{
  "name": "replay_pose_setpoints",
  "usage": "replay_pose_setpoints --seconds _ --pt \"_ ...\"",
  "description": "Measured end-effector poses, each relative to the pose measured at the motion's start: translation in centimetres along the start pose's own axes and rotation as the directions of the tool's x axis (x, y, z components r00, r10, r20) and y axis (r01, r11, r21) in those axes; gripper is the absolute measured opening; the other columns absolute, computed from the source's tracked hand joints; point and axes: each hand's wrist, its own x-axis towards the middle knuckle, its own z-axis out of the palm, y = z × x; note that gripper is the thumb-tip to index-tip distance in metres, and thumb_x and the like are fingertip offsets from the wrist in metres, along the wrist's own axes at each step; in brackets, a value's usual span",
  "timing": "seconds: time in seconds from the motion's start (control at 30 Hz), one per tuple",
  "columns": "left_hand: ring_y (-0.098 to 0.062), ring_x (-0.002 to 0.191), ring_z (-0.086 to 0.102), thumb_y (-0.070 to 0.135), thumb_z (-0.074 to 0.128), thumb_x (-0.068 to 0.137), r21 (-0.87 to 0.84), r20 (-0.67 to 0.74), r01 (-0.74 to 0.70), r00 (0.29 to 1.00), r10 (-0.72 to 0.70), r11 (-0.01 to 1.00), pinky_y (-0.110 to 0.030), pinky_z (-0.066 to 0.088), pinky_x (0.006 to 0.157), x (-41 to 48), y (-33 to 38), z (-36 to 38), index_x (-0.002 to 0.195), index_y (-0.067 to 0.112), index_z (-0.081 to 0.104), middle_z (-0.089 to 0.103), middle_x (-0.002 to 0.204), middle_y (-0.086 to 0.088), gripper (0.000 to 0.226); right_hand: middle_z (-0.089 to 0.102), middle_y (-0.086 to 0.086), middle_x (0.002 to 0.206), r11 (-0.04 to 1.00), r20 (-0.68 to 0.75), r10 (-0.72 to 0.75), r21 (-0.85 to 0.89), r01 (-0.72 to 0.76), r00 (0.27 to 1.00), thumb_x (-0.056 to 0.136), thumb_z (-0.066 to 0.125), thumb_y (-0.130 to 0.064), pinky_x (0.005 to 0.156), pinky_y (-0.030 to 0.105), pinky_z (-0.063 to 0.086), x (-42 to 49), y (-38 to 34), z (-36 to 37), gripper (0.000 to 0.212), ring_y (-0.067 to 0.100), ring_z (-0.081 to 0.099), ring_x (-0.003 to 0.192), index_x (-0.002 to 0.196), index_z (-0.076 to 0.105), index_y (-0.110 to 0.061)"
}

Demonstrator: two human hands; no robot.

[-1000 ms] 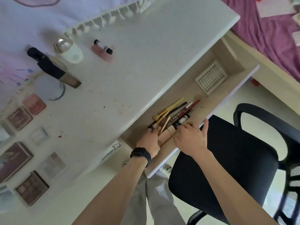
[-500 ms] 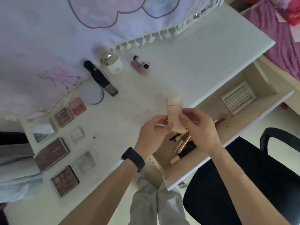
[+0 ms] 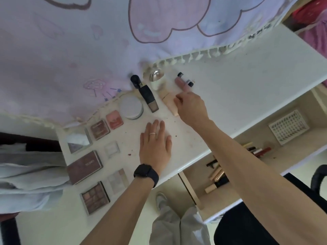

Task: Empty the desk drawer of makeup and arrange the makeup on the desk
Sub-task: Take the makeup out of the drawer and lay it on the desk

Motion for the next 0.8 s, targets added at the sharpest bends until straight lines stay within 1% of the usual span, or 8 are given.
replay_pose_setpoints --seconds 0.17,0.23,0.33,0.43,0.53,0.6,0.7,0.8 --pt "-0.029 0.151 0.022 0.042 0.029 0.102 -0.025 -0.027 -0.011 1.0 0.011 1.0 -0.05 0.019 0.12 -0.6 -0.2 0.6 0.156 0.019 0.028 0.027 0.163 -0.004 0.058 0.036 -0.025 0.156 0.985 -0.106 -0.023 -0.172 0.004 0.994 0.105 0.045 -0.027 0.06 0.031 0.035 -0.8 0.4 0.7 0.032 0.024 0.05 0.082 0.08 0.062 -0.015" --pt "-0.029 0.151 0.021 0.042 0.025 0.103 -0.033 -0.038 0.002 0.999 -0.003 0.999 -0.05 0.017 0.12 -0.8 -0.1 0.7 0.157 0.019 0.027 0.026 0.163 -0.004 0.059 0.04 -0.024 0.154 0.983 -0.156 -0.013 -0.18 -0.016 0.988 0.105 0.045 -0.027 0.057 0.031 0.032 -1.1 0.1 0.9 0.03 0.024 0.048 0.081 0.082 0.059 -0.014" --pt "-0.027 0.152 0.019 0.045 0.019 0.101 -0.043 -0.046 0.023 0.999 -0.024 0.999 -0.05 0.015 0.121 -0.8 -0.1 1.0 0.157 0.021 0.026 0.025 0.164 -0.003 0.062 0.056 -0.006 0.139 0.991 -0.17 0.019 -0.127 -0.04 0.985 0.106 0.046 -0.029 0.058 0.033 0.034 -1.6 -0.2 0.9 0.026 0.028 0.054 0.092 0.096 0.062 -0.01" --pt "-0.026 0.153 0.016 0.045 0.019 0.101 -0.035 -0.059 0.023 0.998 -0.025 0.999 -0.048 0.012 0.122 -0.9 -0.3 1.3 0.158 0.022 0.023 0.021 0.165 -0.003 0.062 0.062 0.006 0.123 0.994 -0.213 0.078 -0.057 -0.092 0.974 0.105 0.051 -0.034 0.068 0.038 0.047 -3.9 0.3 0.2 0.03 0.03 0.055 0.109 0.121 0.066 -0.013" --pt "-0.024 0.153 0.013 0.042 0.021 0.104 -0.011 -0.089 0.02 0.996 -0.021 1.0 -0.047 0.011 0.123 -0.9 -0.5 1.6 0.159 0.023 0.018 0.018 0.166 -0.001 0.059 0.067 0.006 0.115 0.993 -0.37 0.101 0.099 -0.069 0.924 0.1 0.061 -0.025 0.076 0.036 0.053 -9.5 2.2 -0.9 0.025 0.026 0.061 0.102 0.12 0.069 -0.011" --pt "-0.023 0.154 0.011 0.039 0.023 0.105 -0.014 -0.104 0.016 0.994 -0.018 1.0 -0.046 0.01 0.124 -0.9 -0.4 1.7 0.16 0.023 0.017 0.018 0.166 -0.001 0.057 0.069 0.003 0.11 0.984 -0.411 0.153 0.148 -0.099 0.899 0.098 0.065 -0.019 0.078 0.034 0.054 -14.2 4.7 -1.6 0.021 0.023 0.063 0.098 0.116 0.07 -0.011" --pt "-0.025 0.153 0.013 0.034 0.031 0.107 -0.033 -0.126 -0.001 0.992 -0.003 0.999 -0.047 0.012 0.123 -1.0 -0.2 1.6 0.159 0.02 0.021 0.02 0.165 -0.003 0.055 0.07 0.003 0.108 0.956 -0.315 0.294 0.092 -0.279 0.902 0.095 0.068 -0.016 0.083 0.045 0.057 -20.8 9.3 -2.2 0.021 0.027 0.064 0.103 0.115 0.071 -0.011" --pt "-0.028 0.152 0.019 0.025 0.039 0.105 -0.104 -0.156 0.005 0.987 -0.022 0.995 -0.051 0.016 0.122 -1.3 0.5 1.1 0.155 0.013 0.032 0.026 0.163 -0.008 0.051 0.068 0.006 0.12 0.887 -0.121 0.425 -0.144 -0.44 0.897 0.092 0.067 -0.021 0.097 0.051 0.049 -24.6 13.5 -2.8 0.03 0.034 0.059 0.117 0.121 0.07 -0.014"
